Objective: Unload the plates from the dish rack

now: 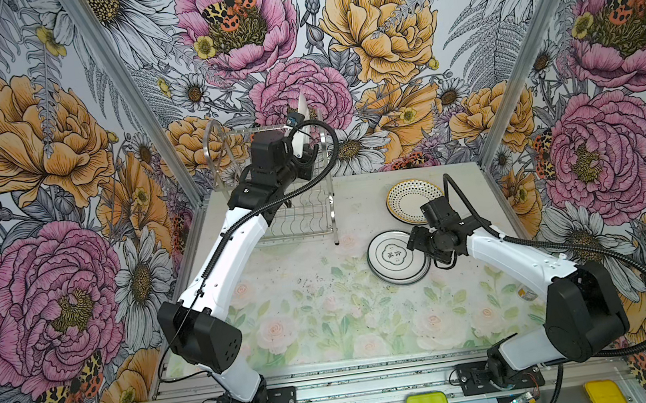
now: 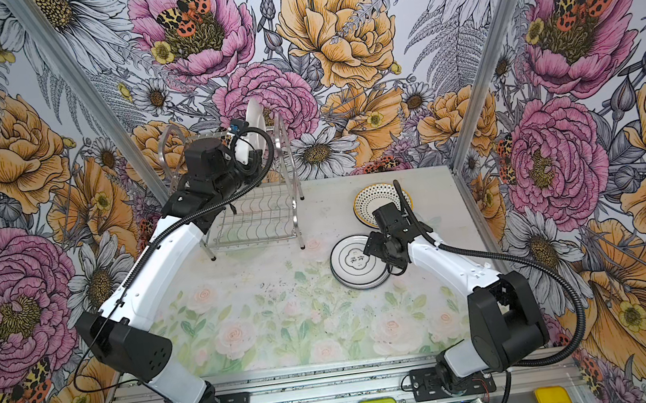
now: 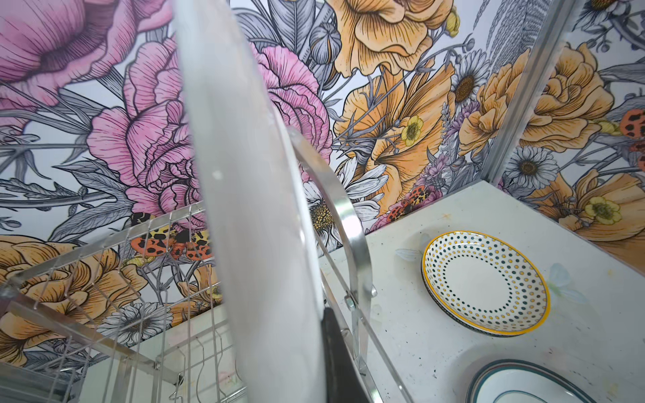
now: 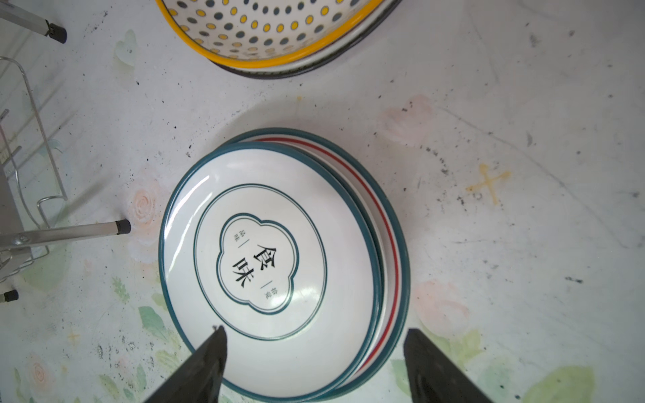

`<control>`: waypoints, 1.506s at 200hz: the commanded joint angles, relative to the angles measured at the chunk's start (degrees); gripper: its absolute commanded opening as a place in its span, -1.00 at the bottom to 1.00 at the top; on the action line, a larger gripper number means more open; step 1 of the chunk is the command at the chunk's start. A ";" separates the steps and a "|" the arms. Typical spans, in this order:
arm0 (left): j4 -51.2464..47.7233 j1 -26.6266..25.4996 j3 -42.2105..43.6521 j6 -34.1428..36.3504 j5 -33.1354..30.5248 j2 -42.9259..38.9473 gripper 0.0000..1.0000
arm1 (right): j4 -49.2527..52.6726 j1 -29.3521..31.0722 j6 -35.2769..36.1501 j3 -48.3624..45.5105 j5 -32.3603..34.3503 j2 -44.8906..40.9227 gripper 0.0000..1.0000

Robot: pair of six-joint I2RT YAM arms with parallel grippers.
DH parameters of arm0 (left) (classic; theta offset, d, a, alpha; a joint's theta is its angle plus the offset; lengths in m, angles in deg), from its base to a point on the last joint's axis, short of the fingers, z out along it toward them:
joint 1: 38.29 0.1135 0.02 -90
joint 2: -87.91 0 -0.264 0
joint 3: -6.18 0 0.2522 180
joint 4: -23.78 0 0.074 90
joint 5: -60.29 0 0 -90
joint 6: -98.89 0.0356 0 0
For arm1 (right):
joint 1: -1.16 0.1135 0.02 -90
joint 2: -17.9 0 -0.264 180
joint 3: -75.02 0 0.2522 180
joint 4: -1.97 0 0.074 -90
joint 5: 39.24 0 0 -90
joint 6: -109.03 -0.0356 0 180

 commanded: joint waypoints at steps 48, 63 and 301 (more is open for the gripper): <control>3.10 -9.82 5.08 10.18 -8.50 -11.27 -1.00 | 0.08 -2.68 2.15 -0.12 -0.81 -5.74 0.63; 2.95 -14.43 6.93 13.16 -13.76 -13.63 -1.00 | 0.00 -4.28 2.52 0.23 -2.87 -9.02 0.63; 7.74 -48.06 27.36 23.97 -55.15 0.42 -1.00 | -4.77 -5.07 -5.16 5.95 -30.64 -20.65 0.31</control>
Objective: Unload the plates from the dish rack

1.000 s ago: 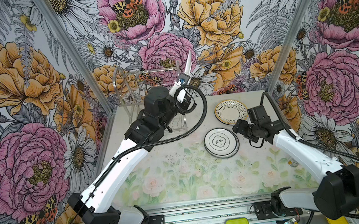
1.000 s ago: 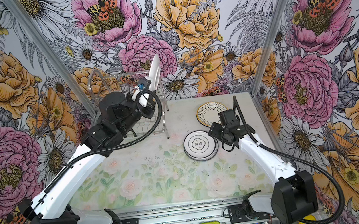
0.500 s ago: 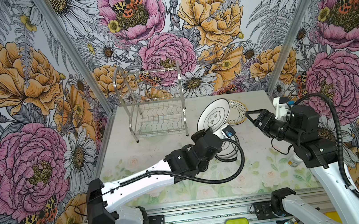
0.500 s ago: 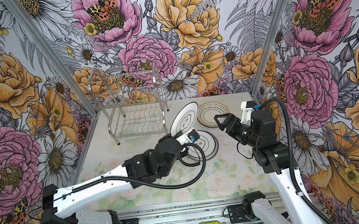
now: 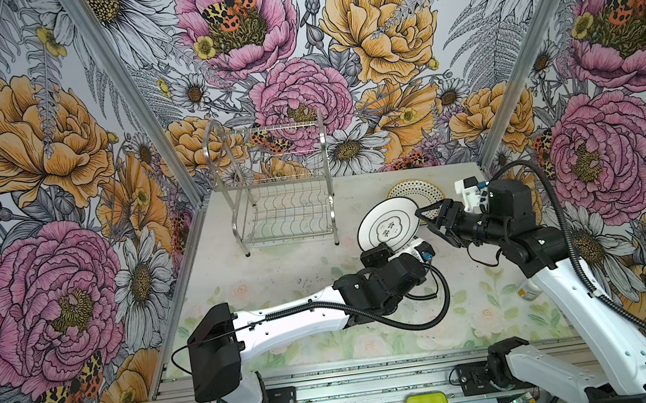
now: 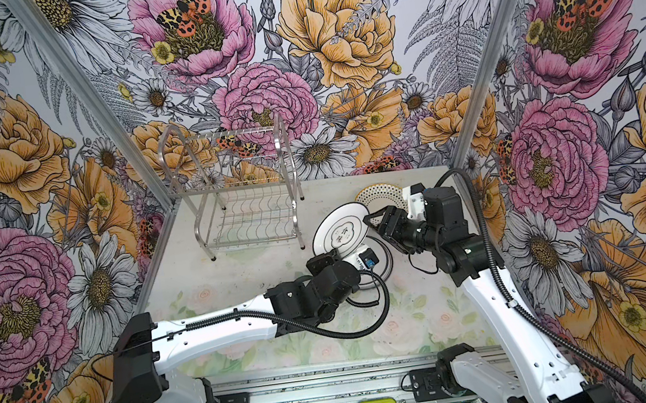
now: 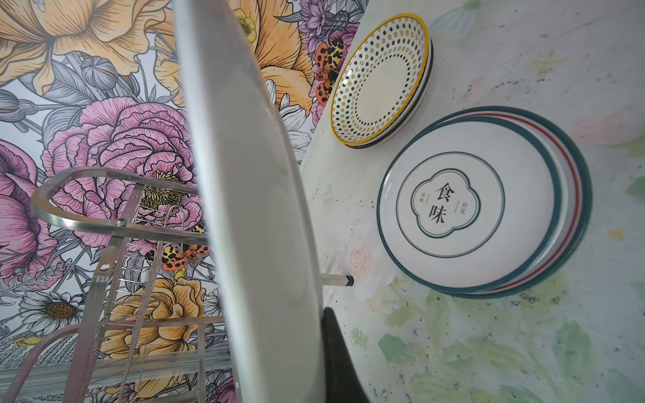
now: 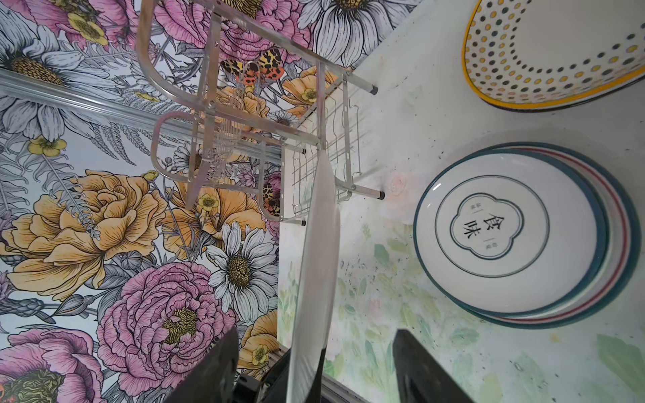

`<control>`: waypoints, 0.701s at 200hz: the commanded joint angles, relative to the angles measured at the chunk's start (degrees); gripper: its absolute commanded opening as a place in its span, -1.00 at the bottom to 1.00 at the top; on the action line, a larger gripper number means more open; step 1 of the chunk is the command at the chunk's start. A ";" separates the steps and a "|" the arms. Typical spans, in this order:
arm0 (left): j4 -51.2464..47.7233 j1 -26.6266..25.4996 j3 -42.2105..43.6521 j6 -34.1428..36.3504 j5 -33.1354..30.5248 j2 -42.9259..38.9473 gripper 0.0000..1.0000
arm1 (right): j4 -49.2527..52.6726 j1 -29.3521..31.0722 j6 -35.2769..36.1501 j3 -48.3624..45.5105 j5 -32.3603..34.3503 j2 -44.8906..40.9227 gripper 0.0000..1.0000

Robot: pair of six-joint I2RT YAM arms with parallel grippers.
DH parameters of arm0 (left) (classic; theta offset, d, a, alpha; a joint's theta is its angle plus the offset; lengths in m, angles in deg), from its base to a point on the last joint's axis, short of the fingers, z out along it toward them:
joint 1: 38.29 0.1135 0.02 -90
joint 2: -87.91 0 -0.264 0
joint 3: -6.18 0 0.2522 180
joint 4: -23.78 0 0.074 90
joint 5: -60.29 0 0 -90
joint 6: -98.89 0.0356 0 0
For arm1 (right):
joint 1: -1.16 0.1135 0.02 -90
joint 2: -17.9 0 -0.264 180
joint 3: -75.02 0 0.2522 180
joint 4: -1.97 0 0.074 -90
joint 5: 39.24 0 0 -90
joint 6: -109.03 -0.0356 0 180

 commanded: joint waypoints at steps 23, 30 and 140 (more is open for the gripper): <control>5.31 -0.31 -1.86 3.02 -4.67 2.80 -1.00 | -4.67 2.61 0.27 0.59 -1.09 5.60 0.05; 5.68 -0.24 -1.89 3.29 -5.03 3.23 -1.00 | -4.90 2.86 0.19 0.59 -1.23 6.06 -0.01; 13.14 0.32 -0.65 5.76 -5.68 3.99 -0.61 | -7.97 2.65 -0.69 -5.92 1.38 4.83 -1.00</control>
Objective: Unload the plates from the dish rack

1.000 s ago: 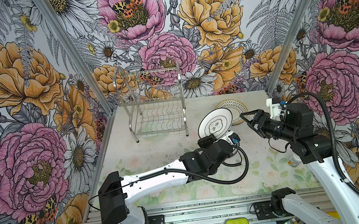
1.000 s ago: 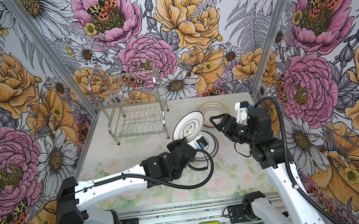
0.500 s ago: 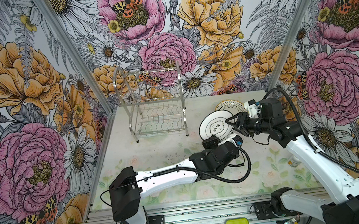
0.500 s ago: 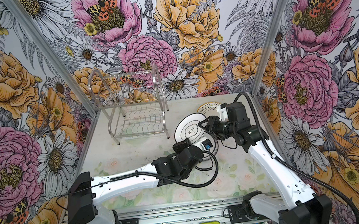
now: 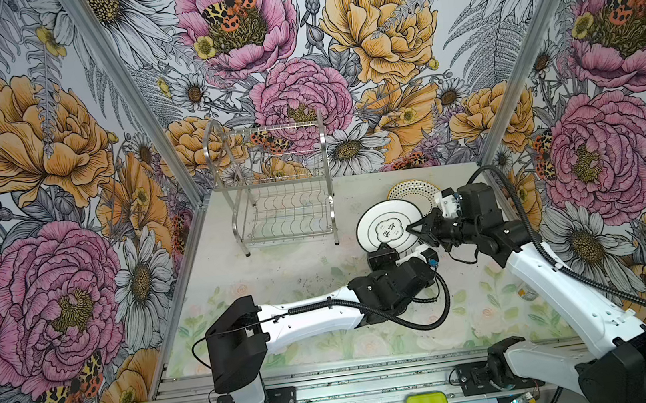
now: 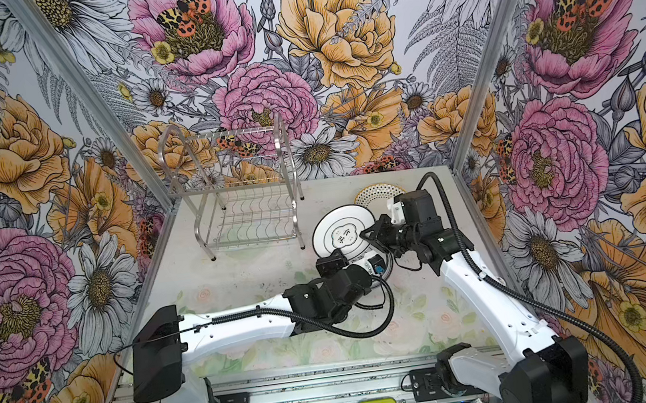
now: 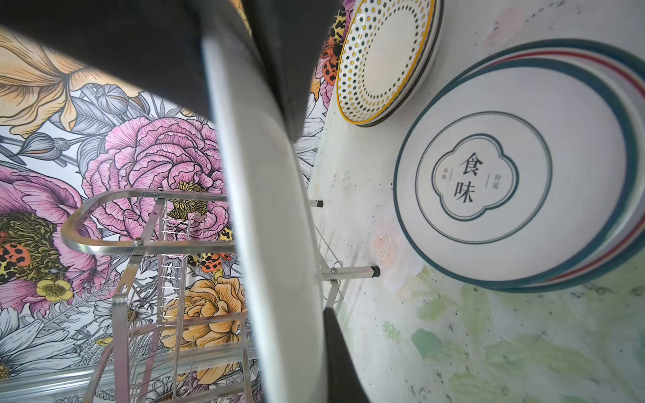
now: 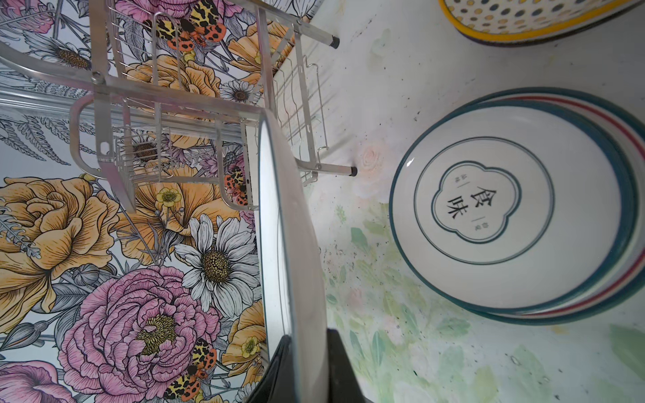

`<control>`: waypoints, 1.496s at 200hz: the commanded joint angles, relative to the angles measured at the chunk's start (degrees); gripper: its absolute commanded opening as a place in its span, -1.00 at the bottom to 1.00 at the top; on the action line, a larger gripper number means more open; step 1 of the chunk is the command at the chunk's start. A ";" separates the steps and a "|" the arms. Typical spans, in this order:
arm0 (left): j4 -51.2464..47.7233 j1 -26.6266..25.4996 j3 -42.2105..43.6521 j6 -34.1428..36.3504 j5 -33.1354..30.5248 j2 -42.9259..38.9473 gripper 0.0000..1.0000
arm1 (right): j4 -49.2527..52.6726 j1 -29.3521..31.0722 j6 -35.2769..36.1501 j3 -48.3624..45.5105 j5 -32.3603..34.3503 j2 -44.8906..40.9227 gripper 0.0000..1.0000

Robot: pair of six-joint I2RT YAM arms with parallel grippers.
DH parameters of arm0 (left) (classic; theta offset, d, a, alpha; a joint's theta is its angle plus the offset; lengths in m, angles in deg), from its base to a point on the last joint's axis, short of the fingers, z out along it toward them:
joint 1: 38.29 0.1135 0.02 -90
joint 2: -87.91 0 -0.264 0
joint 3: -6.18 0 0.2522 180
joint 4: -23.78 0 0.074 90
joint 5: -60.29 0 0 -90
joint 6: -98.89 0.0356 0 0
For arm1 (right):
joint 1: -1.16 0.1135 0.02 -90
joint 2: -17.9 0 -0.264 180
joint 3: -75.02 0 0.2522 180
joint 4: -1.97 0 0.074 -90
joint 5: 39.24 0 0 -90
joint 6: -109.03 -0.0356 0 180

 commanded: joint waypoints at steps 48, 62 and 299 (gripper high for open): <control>2.59 0.46 0.64 -9.25 3.81 -4.96 0.21 | -7.29 -5.08 1.80 -2.23 1.22 0.90 -1.00; -0.74 0.66 0.27 -11.92 4.24 -6.22 0.57 | -8.22 -7.04 2.62 -1.93 0.93 3.38 -1.00; -7.29 24.75 12.44 -44.85 29.88 -28.41 0.98 | -12.72 -4.67 2.32 -11.68 4.71 16.40 -0.68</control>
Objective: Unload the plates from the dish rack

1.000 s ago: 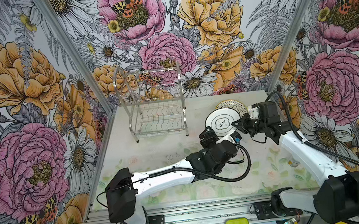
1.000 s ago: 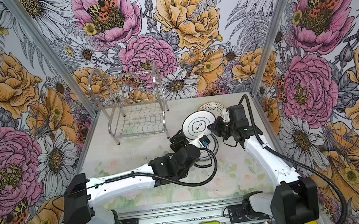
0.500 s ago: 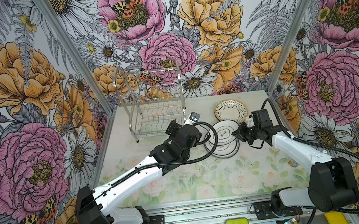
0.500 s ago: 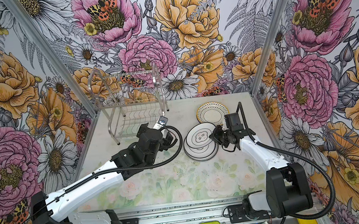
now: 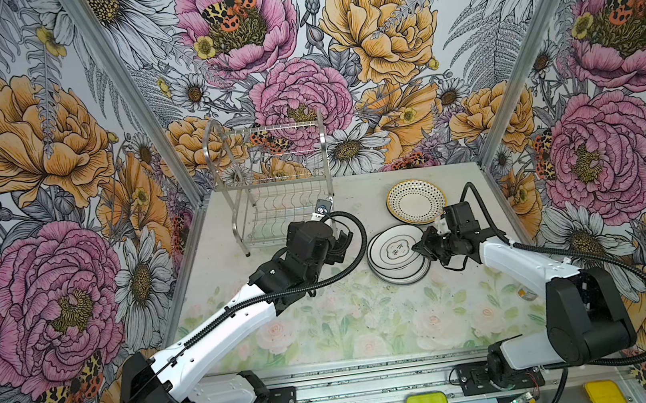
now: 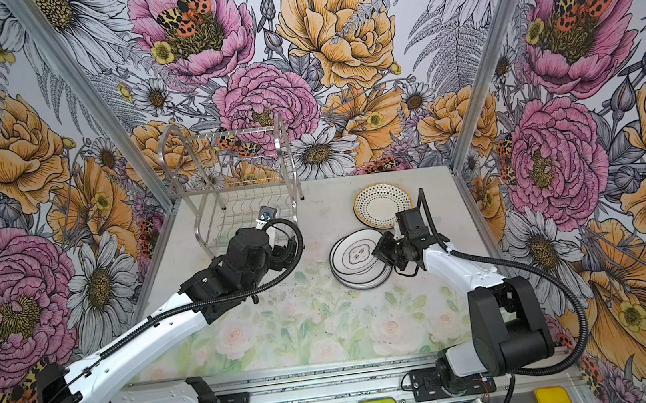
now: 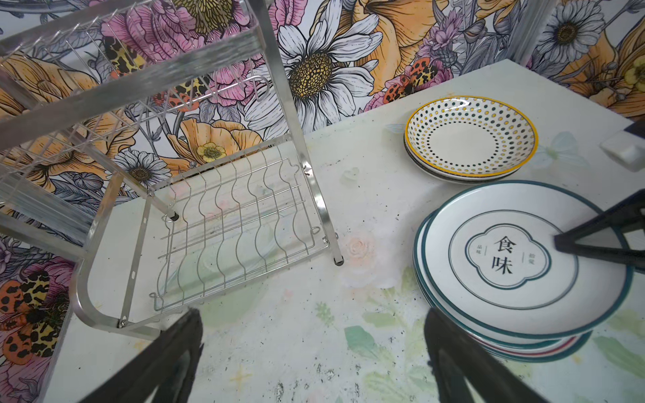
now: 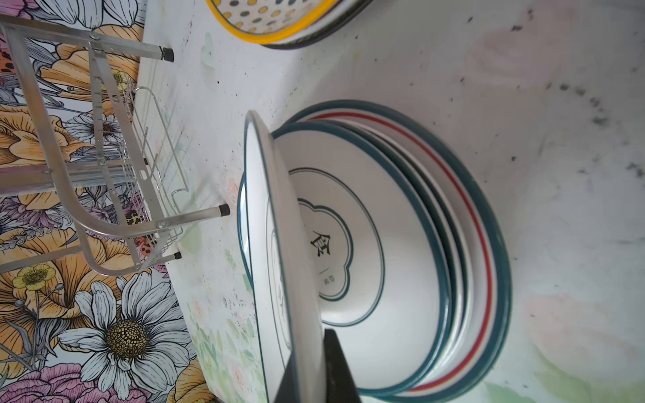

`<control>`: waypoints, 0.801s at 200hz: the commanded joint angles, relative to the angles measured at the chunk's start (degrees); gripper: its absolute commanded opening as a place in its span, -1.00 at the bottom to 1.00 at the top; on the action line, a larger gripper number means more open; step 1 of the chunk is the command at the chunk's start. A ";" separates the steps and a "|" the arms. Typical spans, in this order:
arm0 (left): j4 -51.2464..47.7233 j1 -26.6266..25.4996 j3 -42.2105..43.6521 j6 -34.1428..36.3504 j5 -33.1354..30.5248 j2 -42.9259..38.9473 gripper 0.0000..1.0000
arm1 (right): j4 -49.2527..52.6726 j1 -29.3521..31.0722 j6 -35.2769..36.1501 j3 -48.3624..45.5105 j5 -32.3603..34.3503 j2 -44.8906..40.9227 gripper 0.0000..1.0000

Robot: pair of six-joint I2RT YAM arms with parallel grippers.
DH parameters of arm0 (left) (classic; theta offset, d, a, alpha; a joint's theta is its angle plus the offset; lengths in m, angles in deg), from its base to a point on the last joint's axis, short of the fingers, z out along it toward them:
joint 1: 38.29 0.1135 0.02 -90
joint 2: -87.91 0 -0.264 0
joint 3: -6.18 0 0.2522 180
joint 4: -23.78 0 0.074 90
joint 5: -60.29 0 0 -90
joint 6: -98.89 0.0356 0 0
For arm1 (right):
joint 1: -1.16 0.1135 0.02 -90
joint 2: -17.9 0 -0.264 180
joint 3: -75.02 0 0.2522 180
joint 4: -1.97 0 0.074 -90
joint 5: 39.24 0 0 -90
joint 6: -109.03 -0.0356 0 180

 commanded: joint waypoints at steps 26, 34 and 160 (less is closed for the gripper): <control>1.94 1.06 0.99 -1.10 3.05 -0.18 0.98 | -1.50 1.12 0.03 -1.92 0.54 1.25 -0.48; 2.00 1.10 0.95 -1.03 3.42 0.00 0.98 | -1.21 1.14 0.05 -2.13 0.84 1.25 -0.41; 3.07 1.56 -2.96 -0.06 6.85 9.22 0.98 | 14.32 5.56 5.63 4.14 18.73 1.79 0.04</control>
